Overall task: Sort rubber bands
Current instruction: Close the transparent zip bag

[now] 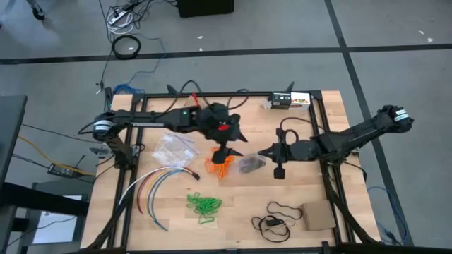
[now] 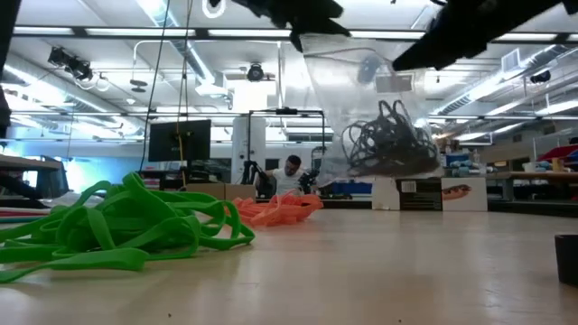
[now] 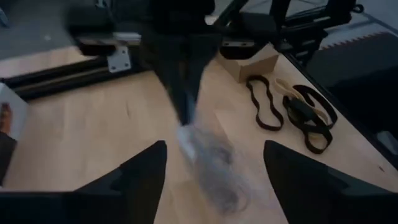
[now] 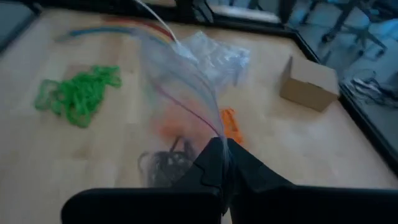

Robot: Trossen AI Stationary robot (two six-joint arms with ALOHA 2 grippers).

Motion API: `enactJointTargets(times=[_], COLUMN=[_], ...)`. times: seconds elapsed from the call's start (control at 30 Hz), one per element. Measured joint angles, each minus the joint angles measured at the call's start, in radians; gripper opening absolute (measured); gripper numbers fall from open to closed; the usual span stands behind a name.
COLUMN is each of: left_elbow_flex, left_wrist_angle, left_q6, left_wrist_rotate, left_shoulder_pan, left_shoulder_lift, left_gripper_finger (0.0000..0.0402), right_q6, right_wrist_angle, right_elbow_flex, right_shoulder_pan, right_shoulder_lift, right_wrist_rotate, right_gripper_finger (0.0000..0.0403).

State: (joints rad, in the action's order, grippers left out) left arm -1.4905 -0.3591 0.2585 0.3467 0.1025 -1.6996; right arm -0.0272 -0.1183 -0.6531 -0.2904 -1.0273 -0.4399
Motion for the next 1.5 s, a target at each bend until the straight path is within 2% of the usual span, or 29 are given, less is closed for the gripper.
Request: enactJointTargets(times=[0.13,0.3,0.37,0.53,0.67,0.8,0.9,1.0,1.13,1.37,1.5], left_elbow_flex=[-0.096,-0.147,-0.148,-0.147,-0.148,-0.148,-0.148,-0.148,-0.148,-0.148,-0.148], left_wrist_angle=[-0.065,-0.081,-0.09,-0.156,-0.194,-0.185,-0.201,-0.233,-0.259,-0.26,-0.264], left_q6=[0.0,0.0,0.0,0.006,0.027,0.031,0.054,0.083,0.135,0.158,0.157], left_wrist_rotate=[0.015,0.0,-0.029,-0.19,-0.235,-0.246,-0.246,-0.246,-0.248,-0.248,-0.249], left_shoulder_pan=[-0.007,-0.014,-0.013,-0.013,-0.013,-0.013,-0.014,-0.014,-0.024,-0.036,-0.036], left_shoulder_lift=[-0.082,-0.128,-0.13,-0.142,-0.14,-0.14,-0.14,-0.14,-0.14,-0.14,-0.14], left_gripper_finger=[0.0277,0.0278,0.0278,0.0277,0.0265,0.0231,0.0187,0.0123,0.0019,0.0005,0.0004], right_q6=[0.01,0.023,0.03,0.051,0.056,0.056,0.055,0.063,0.071,0.031,0.021], right_wrist_angle=[-0.122,-0.218,-0.221,-0.224,-0.22,-0.224,-0.228,-0.247,-0.293,-0.332,-0.333], right_elbow_flex=[-0.108,-0.201,-0.219,-0.23,-0.23,-0.23,-0.23,-0.23,-0.23,-0.23,-0.23], right_shoulder_pan=[0.042,0.062,0.064,0.07,0.07,0.071,0.072,0.072,0.07,0.07,0.07], right_shoulder_lift=[-0.022,-0.066,-0.074,-0.086,-0.086,-0.085,-0.085,-0.085,-0.085,-0.085,-0.085], right_wrist_rotate=[0.04,0.048,0.043,0.043,0.043,0.042,0.041,0.041,0.073,0.093,0.067], right_gripper_finger=[0.0,0.0,0.0,0.0,0.0,0.0,0.0,0.0007,0.0039,0.0114,0.0117])
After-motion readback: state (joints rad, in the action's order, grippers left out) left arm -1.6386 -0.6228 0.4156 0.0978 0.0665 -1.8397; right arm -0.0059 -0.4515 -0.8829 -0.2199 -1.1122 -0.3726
